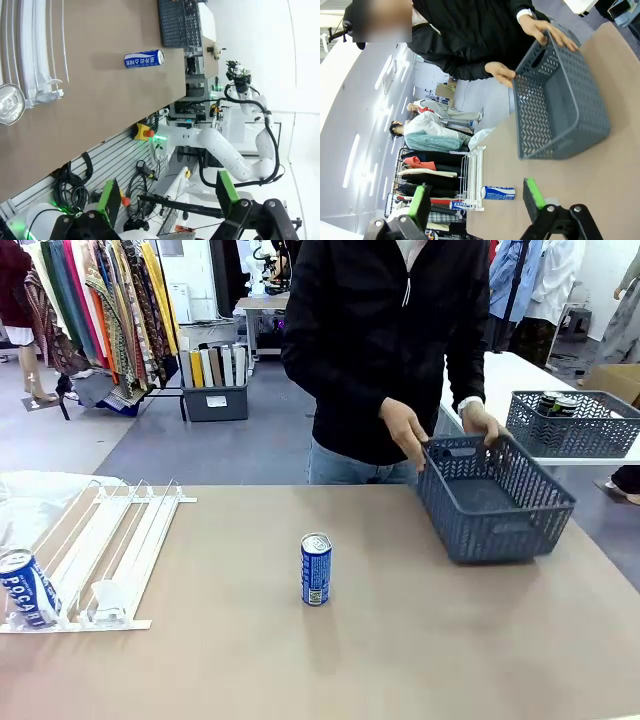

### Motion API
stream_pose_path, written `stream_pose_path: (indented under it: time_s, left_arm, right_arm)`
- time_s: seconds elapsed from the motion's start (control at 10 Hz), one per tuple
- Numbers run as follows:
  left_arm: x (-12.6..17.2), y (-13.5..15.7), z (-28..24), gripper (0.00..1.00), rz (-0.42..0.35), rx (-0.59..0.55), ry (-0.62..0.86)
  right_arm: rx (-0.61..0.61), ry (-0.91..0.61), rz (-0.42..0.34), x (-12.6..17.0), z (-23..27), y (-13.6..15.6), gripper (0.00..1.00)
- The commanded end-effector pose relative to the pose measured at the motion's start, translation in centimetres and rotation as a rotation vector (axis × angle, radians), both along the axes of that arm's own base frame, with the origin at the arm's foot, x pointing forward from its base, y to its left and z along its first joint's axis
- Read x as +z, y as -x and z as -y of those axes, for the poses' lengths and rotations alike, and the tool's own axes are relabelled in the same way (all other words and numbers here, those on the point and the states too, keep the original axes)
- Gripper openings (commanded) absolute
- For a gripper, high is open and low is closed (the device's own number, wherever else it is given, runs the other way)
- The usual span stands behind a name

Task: Retrieve and store the cans from the dispenser.
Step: Pick up one can from the Automatic Can Dispenser and place it in the middle of the table.

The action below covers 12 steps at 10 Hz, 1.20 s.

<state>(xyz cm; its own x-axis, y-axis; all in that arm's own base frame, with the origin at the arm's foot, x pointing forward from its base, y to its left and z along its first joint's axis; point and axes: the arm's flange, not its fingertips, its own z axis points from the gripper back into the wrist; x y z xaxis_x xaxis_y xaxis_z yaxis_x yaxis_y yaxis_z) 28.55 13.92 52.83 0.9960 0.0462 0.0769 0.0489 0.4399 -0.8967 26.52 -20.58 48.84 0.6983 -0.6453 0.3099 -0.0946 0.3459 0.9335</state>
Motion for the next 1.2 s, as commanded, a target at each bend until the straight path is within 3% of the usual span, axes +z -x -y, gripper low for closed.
stream_pose_path:
  time_s: [0.0, 0.7, 0.8, 1.1]
  left_arm:
    - [0.9, 0.3, 0.2, 1.00, 0.025, 0.005, 0.012]
    - [0.7, 0.3, 0.1, 1.00, 0.006, 0.010, -0.007]
    - [0.8, -0.2, 1.2, 1.00, -0.022, 0.112, -0.264]
    - [0.4, -0.7, 4.5, 1.00, 0.002, 0.115, -0.951]
  right_arm:
    - [-0.005, -0.002, 0.040, 0.2, 0.0, -0.4, 1.00]
    - [-0.005, -0.002, 0.040, 0.2, 0.0, -0.4, 1.00]
    - [-0.005, -0.002, 0.040, 0.2, 0.0, -0.4, 1.00]
    - [-0.005, -0.002, 0.040, 0.2, 0.0, -0.4, 1.00]
